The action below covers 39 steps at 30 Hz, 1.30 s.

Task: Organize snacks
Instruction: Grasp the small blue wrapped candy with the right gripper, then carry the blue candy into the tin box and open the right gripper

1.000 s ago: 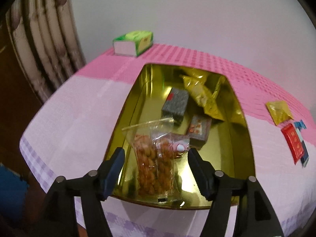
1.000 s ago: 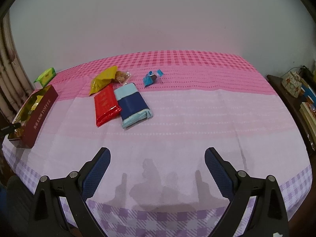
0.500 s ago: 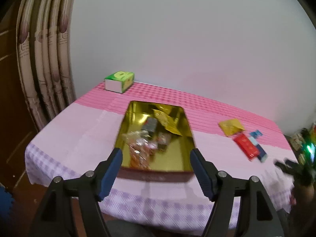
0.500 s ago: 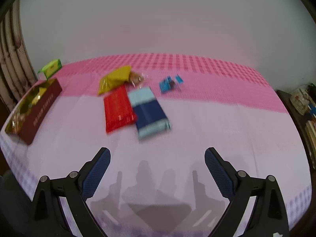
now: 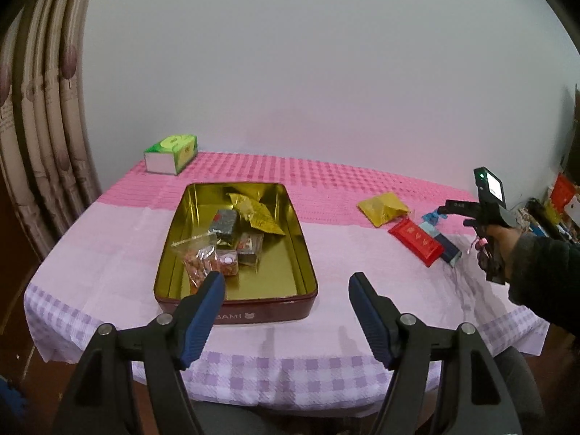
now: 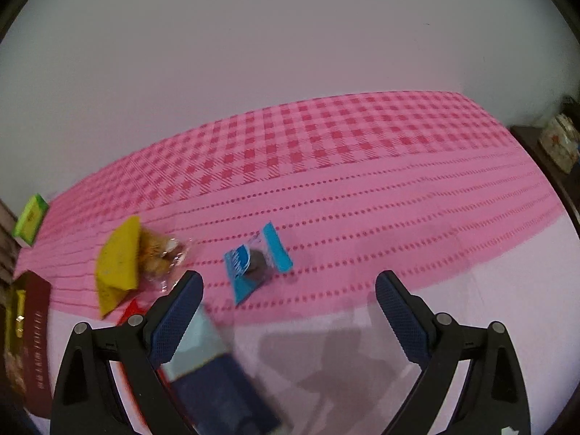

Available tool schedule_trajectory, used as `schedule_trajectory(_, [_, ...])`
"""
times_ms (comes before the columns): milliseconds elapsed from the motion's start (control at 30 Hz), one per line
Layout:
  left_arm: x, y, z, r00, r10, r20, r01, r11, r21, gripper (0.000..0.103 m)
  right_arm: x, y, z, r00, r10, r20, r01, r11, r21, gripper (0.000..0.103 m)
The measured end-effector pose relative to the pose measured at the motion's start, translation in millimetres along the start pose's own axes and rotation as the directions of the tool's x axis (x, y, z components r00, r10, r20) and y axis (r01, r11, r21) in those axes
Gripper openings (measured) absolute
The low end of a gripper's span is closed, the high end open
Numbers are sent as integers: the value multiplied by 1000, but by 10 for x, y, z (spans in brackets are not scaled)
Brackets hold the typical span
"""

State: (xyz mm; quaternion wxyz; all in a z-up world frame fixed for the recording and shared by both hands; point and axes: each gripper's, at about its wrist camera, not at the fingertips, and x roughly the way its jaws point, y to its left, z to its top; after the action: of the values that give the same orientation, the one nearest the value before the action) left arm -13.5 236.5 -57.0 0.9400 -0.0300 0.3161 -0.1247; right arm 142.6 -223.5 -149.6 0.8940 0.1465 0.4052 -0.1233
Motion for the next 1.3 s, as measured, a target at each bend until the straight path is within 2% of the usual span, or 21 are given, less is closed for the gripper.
schedule_trajectory(67, [33,9,-14,1000,9,-17,-9,1000,2,72,99,3,32,1000,12,-6,-12,1000,-26,86])
schedule_trajectory(100, [60,11,-18,1000,11,-26,-11,1000,4,72,149,3,56,1000,21,-14,-22,999,-34,74])
schedule_trajectory(133, [87,16,-21,999,10,-33,-10,1000,5,72,208,18,54,999,37,-28,-38,998,-41,56])
schedule_trajectory(167, [105,8,-25,999,16,-39,-16,1000,9,72,258,20,59,998,51,-42,-53,997,-48,48])
schedule_trajectory(233, [129,-14,-34,999,32,-40,-31,999,27,72,321,76,47,995,86,-50,-90,993,-74,25])
schedule_trajectory(333, [180,-62,-58,997,44,-56,-41,998,54,72,312,290,9,999,24,-29,-30,980,-196,22])
schedule_trajectory(533, [131,-91,-81,997,69,-46,-66,996,61,72,172,432,29,1000,-13,12,16,962,-271,22])
schedule_trajectory(633, [4,-50,-72,995,101,-10,-101,994,33,72,-16,443,126,998,-41,51,54,960,-277,22])
schedule_trajectory(767, [-193,95,-105,988,154,14,-153,986,-59,72,-339,543,275,992,-53,114,84,955,-285,22])
schedule_trajectory(867, [-357,213,-208,967,255,23,-251,960,-121,72,-615,653,375,985,-69,159,115,946,-302,22])
schedule_trajectory(900, [-413,276,-265,952,305,17,-299,942,-152,72,-703,689,404,983,-72,171,122,945,-303,22])
schedule_trajectory(967, [-478,367,-335,935,356,7,-348,917,-194,72,-887,793,449,977,-81,197,140,941,-307,22])
schedule_trajectory(1000, [-509,438,-353,920,391,-4,-382,897,-224,72,-955,840,460,975,-83,206,146,939,-311,22])
schedule_trajectory(1100, [-582,591,-331,888,460,-9,-442,849,-290,72,-1185,1051,470,966,-94,241,174,926,-335,22])
schedule_trajectory(1167, [-615,634,-334,880,475,-10,-455,835,-309,72,-1332,1194,472,961,-94,261,184,921,-343,22])
schedule_trajectory(1300, [-647,623,-309,883,469,0,-447,841,-304,72,-1632,1463,451,951,-86,296,196,911,-364,22])
